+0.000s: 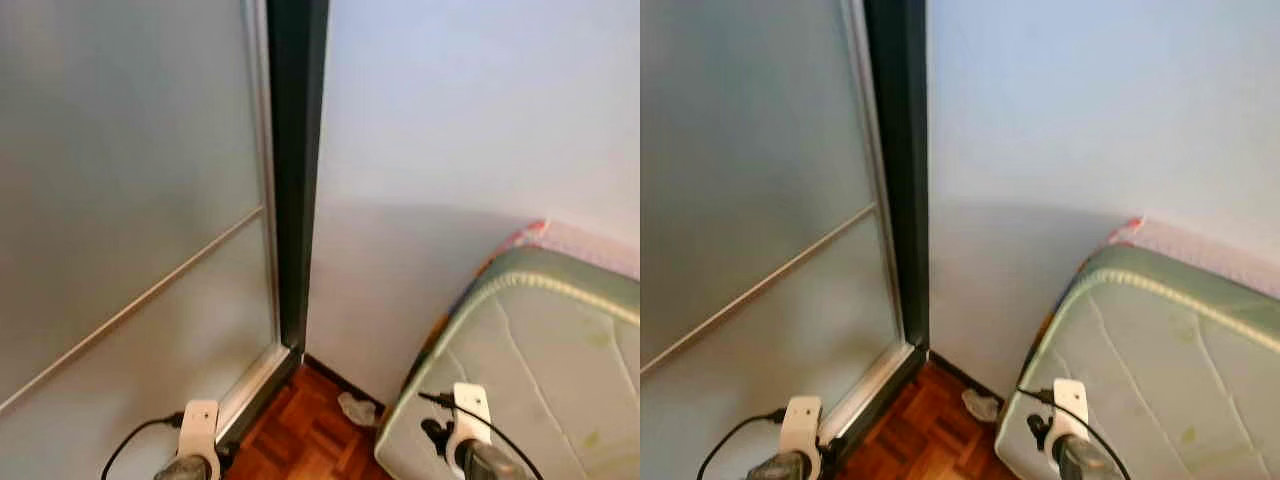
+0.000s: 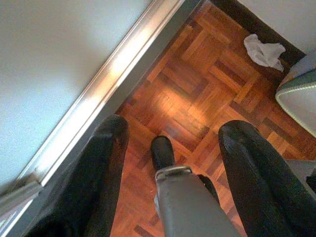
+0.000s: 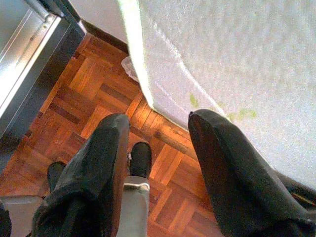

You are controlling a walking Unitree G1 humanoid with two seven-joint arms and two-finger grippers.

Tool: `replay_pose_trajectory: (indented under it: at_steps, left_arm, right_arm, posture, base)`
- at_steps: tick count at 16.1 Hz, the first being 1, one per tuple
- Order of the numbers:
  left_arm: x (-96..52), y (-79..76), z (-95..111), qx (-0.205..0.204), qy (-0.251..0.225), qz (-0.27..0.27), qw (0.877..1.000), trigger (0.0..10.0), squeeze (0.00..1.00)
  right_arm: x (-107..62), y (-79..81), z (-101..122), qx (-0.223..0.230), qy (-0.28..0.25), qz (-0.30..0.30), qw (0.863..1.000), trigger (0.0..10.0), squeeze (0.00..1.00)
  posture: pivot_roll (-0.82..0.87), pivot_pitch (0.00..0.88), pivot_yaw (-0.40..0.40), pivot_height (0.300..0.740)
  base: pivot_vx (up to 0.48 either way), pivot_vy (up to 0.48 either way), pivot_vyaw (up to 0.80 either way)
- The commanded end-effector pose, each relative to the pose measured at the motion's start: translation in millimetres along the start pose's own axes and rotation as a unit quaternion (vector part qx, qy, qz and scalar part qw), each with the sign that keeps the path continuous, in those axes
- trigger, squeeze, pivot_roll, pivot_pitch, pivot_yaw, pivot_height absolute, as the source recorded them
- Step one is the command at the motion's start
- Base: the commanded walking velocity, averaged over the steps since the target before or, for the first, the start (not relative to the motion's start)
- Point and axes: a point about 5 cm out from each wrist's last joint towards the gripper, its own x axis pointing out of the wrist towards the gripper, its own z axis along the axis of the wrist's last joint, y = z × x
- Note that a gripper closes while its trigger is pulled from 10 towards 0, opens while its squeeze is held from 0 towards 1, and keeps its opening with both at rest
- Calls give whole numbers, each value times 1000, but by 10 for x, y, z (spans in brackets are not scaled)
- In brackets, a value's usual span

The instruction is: Clean up the room

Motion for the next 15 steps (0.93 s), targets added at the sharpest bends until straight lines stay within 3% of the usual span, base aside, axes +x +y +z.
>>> replay_pose_trajectory:
  at_steps: [1,15]
  left_arm:
    - [-8,6,-71,7,15,3,1000,10000,0]
    - [-7,-3,-68,12,16,2,1000,10000,0]
  right_arm:
    - [-6,-23,-19,2,2,-3,1000,10000,0]
    - [-7,-32,-15,-1,3,-3,1000,10000,0]
  posture:
    - [-31,0,-63,740]
    - [-31,0,-65,740]
  base:
    - [-296,0,0]
    - [-295,0,0]
